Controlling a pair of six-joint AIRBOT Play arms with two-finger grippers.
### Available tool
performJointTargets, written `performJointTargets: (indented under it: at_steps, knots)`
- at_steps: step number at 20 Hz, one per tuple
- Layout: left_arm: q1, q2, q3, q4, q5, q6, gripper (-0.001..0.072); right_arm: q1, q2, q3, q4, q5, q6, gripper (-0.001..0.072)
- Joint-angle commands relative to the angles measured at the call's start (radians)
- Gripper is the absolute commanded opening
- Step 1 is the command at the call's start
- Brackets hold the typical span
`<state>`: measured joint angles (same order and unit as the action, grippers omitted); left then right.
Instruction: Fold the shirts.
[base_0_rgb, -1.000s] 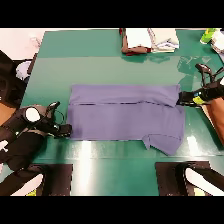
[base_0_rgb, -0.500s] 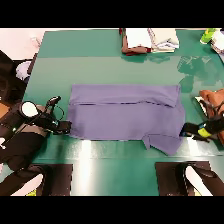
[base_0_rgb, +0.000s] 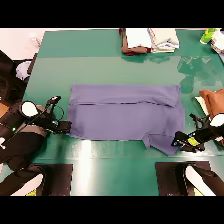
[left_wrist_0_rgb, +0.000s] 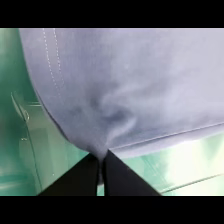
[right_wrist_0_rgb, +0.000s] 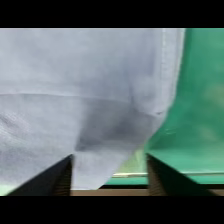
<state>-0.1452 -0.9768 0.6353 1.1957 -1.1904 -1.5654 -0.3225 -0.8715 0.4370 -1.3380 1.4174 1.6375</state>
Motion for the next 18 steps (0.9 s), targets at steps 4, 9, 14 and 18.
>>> performJointTargets:
  at_steps: [4, 9, 14, 18]
  knots:
    - [0.000, 0.001, 0.001, 0.003, -0.004, 0.005, 0.0029, 0.181, -0.039, 0.007, -0.002, -0.074, 0.004, 0.0074]
    - [0.000, 0.051, 0.042, 0.121, -0.100, 0.024, 0.0028, 0.283, -0.032, 0.150, -0.112, 0.030, 0.031, 0.0021]
    - [0.000, 0.203, 0.042, 0.183, -0.293, -0.005, 0.0028, 0.329, 0.153, 0.198, -0.209, 0.146, 0.048, 0.0021]
    - [0.000, 0.222, 0.057, 0.161, -0.312, -0.004, 0.0028, 0.329, 0.287, 0.212, -0.235, 0.176, 0.048, 0.0020]
